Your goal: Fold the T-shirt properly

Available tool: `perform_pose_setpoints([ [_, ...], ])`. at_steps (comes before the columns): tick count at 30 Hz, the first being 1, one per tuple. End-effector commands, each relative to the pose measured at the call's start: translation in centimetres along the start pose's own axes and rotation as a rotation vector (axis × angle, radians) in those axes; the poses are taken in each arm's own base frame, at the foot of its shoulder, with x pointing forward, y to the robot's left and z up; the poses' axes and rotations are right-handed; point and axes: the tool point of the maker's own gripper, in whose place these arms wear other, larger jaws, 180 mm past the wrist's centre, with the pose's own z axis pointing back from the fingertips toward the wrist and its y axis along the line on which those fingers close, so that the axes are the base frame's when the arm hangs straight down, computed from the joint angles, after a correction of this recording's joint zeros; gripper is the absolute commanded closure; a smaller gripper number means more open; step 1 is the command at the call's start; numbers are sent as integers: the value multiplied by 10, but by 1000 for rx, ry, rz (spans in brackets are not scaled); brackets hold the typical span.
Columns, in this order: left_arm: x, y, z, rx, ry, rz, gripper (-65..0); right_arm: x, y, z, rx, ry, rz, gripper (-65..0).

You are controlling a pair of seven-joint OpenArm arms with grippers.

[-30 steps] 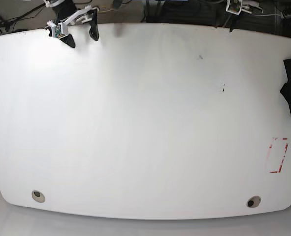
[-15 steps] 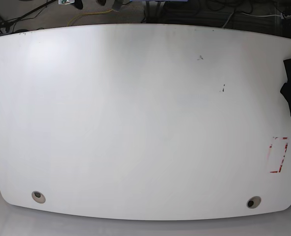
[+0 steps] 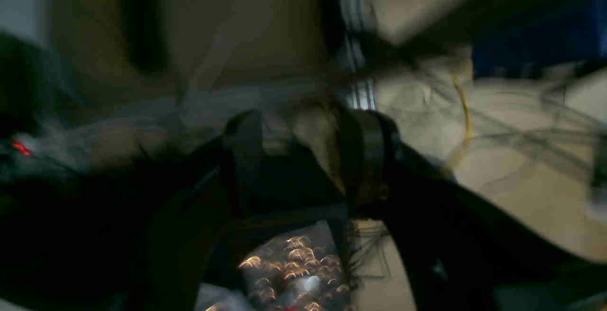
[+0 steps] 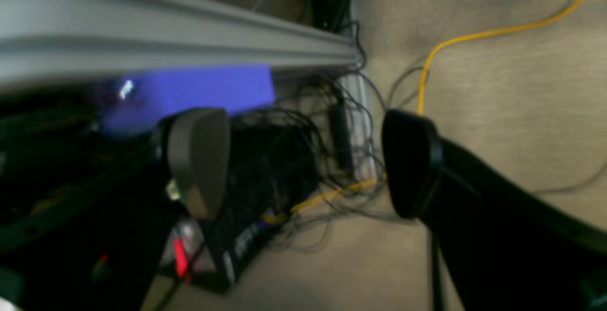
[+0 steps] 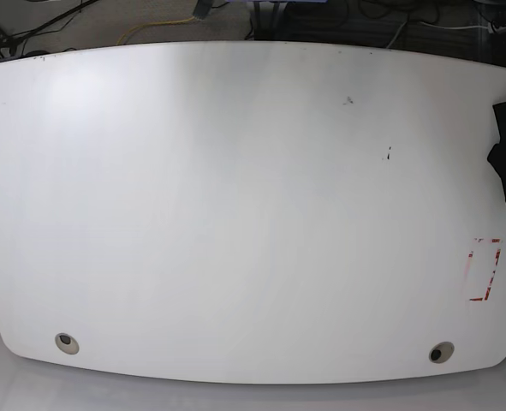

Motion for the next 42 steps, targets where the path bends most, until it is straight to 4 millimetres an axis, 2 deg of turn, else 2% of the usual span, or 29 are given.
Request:
perform_pose_setpoints([
  [1, -1, 15, -3, 20, -1, -12, -256, -17, -4, -7, 4, 23, -63, -472],
  [6, -13, 22, -15, 36, 50, -2, -256, -23, -24, -30, -22, 104, -16, -472],
  [11, -15, 37, -37, 72, 94, 12, -256, -11, -34, -57, -75, 128, 69, -472],
  [15, -17, 47, -52, 101, 147, 30, -256, -13, -49, -74, -132, 193, 122, -472],
  [17, -21, 40, -63, 97, 197, 53, -256, -6, -60, -82, -153, 217, 152, -472],
  [22, -15, 37, -87, 88, 285, 63, -256, 5, -77, -97, -206, 256, 156, -474],
  [26, -12, 38, -100, 83, 368, 64, -256, 15, -87, -102, -245, 262, 158, -477],
  [30, -15, 16, -111, 52, 443, 90, -256, 23, -93, -104, -269, 255, 167, -479],
  [33, -1, 16, -125, 49, 466, 92, -256, 24, -95, -104, -280, 254, 170, -479],
  [35, 0, 17, -126, 48, 489, 93, -256, 32, -96, -108, -291, 242, 176, -479],
  [42, -1, 19, -128, 106, 494, 75, -256, 32, -97, -108, -298, 243, 180, -480],
])
